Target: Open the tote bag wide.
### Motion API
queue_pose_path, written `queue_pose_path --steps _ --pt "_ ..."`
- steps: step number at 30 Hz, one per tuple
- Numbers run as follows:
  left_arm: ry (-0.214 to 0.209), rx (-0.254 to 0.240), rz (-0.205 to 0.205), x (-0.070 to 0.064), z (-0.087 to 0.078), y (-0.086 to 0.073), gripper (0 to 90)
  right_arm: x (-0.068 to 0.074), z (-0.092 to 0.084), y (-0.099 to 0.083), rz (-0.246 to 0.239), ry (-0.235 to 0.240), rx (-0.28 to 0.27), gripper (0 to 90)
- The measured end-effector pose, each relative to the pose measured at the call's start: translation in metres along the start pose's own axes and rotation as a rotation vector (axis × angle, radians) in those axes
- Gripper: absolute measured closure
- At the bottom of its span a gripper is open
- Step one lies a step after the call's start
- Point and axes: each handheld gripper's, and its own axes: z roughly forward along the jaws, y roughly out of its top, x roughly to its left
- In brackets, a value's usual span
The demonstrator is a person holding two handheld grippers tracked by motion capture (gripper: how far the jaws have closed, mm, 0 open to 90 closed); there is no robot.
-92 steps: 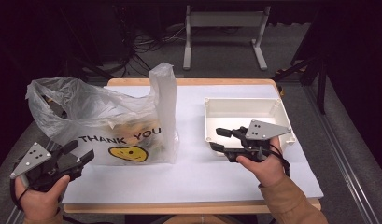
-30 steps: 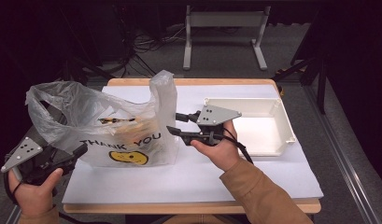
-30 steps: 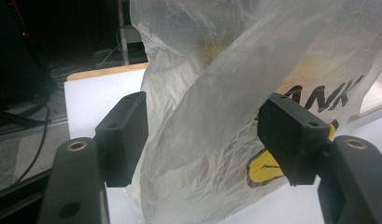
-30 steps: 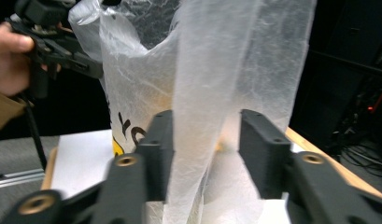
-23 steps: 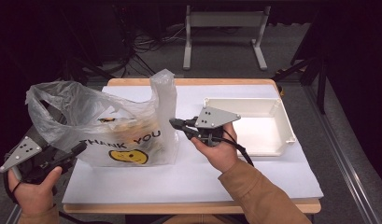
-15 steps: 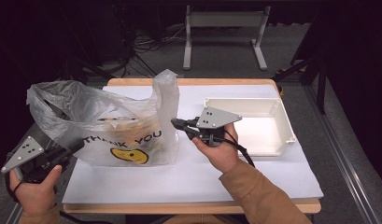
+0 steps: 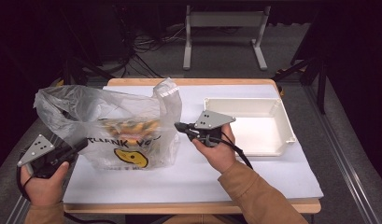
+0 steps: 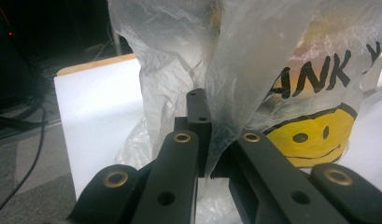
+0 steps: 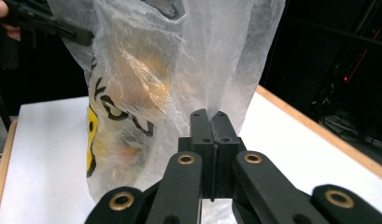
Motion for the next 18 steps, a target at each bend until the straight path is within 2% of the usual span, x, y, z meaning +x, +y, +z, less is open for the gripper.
queue_pose_path --steps 5,14,18 --pt "-0.007 0.019 0.004 0.001 0.005 -0.005 89.7 -0.002 0.003 -0.013 0.019 -0.003 0.034 90.0" --pt "-0.034 0.083 0.014 0.000 0.016 -0.015 89.7 -0.004 0.004 -0.034 0.066 0.004 0.072 90.0" --pt "-0.056 0.129 0.011 0.001 0.021 -0.023 89.7 -0.002 0.005 -0.045 0.083 0.014 0.093 90.0"
